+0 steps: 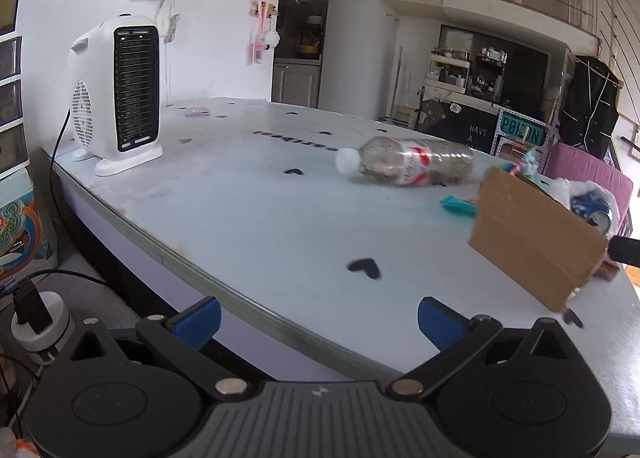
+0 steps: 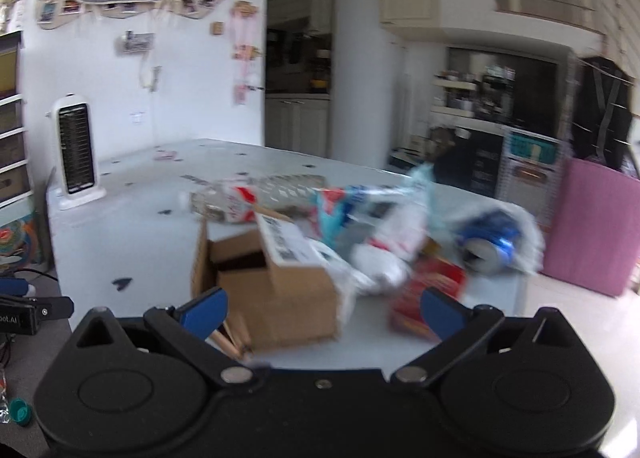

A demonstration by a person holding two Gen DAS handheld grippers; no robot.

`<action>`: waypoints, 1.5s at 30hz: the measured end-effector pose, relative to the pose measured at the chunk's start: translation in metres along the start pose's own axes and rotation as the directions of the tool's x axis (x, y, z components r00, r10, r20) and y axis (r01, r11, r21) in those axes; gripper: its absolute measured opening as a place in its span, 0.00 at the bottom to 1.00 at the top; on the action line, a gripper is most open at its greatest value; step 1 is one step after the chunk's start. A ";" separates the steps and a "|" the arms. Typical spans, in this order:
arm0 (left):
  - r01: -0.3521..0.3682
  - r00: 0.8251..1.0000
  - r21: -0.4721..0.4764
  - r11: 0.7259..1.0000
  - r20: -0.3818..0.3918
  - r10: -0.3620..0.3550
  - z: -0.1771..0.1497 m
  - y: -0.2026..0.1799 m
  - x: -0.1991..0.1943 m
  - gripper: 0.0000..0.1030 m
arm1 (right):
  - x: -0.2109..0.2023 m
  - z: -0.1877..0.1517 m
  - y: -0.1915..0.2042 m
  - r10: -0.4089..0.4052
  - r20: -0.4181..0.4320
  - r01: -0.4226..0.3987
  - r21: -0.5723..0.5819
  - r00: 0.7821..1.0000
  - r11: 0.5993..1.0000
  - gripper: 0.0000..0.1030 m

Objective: Collect trash
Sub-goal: 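Move the left tool toward the clear bottle while the right tool approaches the cardboard box, then grasp the clear bottle with the left tool while the right tool grasps the cardboard box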

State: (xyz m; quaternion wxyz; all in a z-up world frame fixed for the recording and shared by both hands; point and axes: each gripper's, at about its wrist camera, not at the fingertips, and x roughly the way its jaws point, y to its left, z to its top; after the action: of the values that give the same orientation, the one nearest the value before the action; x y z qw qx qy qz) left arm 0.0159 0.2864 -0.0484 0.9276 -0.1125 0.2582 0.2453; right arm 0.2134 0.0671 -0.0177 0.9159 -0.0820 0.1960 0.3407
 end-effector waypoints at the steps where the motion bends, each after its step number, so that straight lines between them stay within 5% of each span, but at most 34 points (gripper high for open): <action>1: -0.001 1.000 0.001 1.000 0.001 0.001 0.002 0.003 0.003 1.00 | 0.009 0.002 0.003 0.021 0.002 -0.021 -0.004 1.000 1.000 1.00; 9: 0.054 0.996 0.054 0.997 0.072 -0.058 0.038 0.028 0.034 1.00 | 0.041 0.003 0.023 0.126 -0.030 -0.127 -0.028 0.992 0.991 1.00; 21: 0.259 0.959 0.160 0.952 0.077 -0.274 0.113 0.023 0.109 1.00 | 0.006 -0.009 0.040 0.067 0.085 -0.070 0.040 0.994 0.997 1.00; 31: 0.301 0.950 0.332 0.894 -0.025 -0.310 0.141 -0.006 0.195 1.00 | 0.006 -0.015 0.084 -0.017 0.146 0.028 -0.074 0.989 0.997 1.00; 36: 0.352 0.936 0.357 0.865 -0.126 -0.329 0.143 -0.013 0.228 1.00 | 0.025 -0.014 0.083 -0.071 0.096 0.076 -0.050 0.993 0.996 1.00; 40: 0.420 0.907 0.279 0.864 -0.158 -0.390 0.148 -0.010 0.232 0.98 | 0.037 -0.013 0.070 -0.082 0.060 0.081 0.019 0.995 0.997 1.00; 45: 0.546 0.837 0.246 0.801 -0.191 -0.512 0.141 -0.017 0.210 0.90 | 0.051 -0.013 0.055 -0.058 0.026 0.055 0.104 0.998 0.993 1.00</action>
State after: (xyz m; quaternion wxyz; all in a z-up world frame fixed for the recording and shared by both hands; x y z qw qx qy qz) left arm 0.2407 0.4028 -0.0411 0.9487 -0.0568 0.3027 -0.0711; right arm 0.2084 0.1353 -0.0512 0.9310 -0.0353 0.1975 0.3051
